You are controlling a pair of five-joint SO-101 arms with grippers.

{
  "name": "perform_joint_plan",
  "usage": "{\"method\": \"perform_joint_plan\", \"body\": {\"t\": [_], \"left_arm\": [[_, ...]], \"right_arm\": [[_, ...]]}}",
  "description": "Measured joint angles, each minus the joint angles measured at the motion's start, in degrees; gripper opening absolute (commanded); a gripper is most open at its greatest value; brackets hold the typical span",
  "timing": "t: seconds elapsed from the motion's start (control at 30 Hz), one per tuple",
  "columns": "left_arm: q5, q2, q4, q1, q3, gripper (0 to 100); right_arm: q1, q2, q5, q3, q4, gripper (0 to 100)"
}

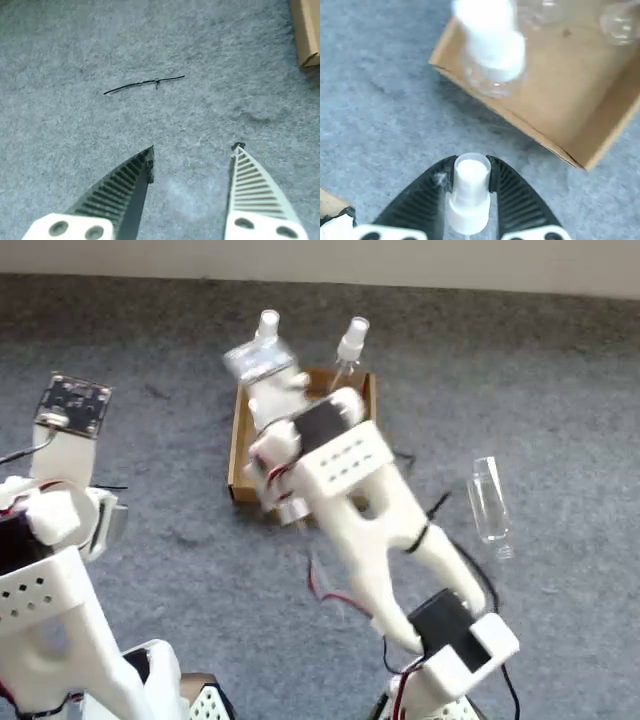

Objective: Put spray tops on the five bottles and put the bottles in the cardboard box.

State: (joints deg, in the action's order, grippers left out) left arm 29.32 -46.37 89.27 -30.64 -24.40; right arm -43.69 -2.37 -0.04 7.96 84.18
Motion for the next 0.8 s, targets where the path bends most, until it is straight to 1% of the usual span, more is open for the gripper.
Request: {"method": "perform_joint_plan", "body": {"t": [0.1,0.17,0.23,0.33,0.37,0.43,0.6,0.7,0.8], "left_arm": [[2.20,0.00,0.00,-3.78,0.00,23],[3.16,0.00,0.00,-5.36,0.00,23],[4.40,0.00,0.00,-5.71,-1.23,23],[5.54,0.00,-0.35,-5.89,-5.27,23],[5.54,0.00,-0.70,-5.98,-6.42,23],[5.54,0.00,-2.02,-6.07,-8.44,23],[5.54,0.00,-2.81,-6.07,-9.67,23],[5.10,0.00,-2.81,-5.89,-10.02,23],[2.37,0.00,-2.81,-4.13,-10.02,23]], "right_arm": [[-6.68,-1.05,-1.49,-6.24,-8.88,0.7],[-8.79,-3.60,-1.85,-7.65,-13.10,2.9],[-9.14,-5.89,-2.02,-7.65,-14.77,10.4],[-9.05,-7.65,-2.02,-7.65,-14.59,23.0],[-9.14,-7.74,-2.02,-7.65,-14.33,25.6],[-9.67,-7.82,-2.02,-6.95,-12.84,27.9],[-10.73,-7.82,-2.02,-2.90,-5.71,27.9],[-10.37,-7.82,-2.02,2.37,2.20,27.9],[-7.38,-7.82,-2.02,8.35,11.08,27.8]]}}
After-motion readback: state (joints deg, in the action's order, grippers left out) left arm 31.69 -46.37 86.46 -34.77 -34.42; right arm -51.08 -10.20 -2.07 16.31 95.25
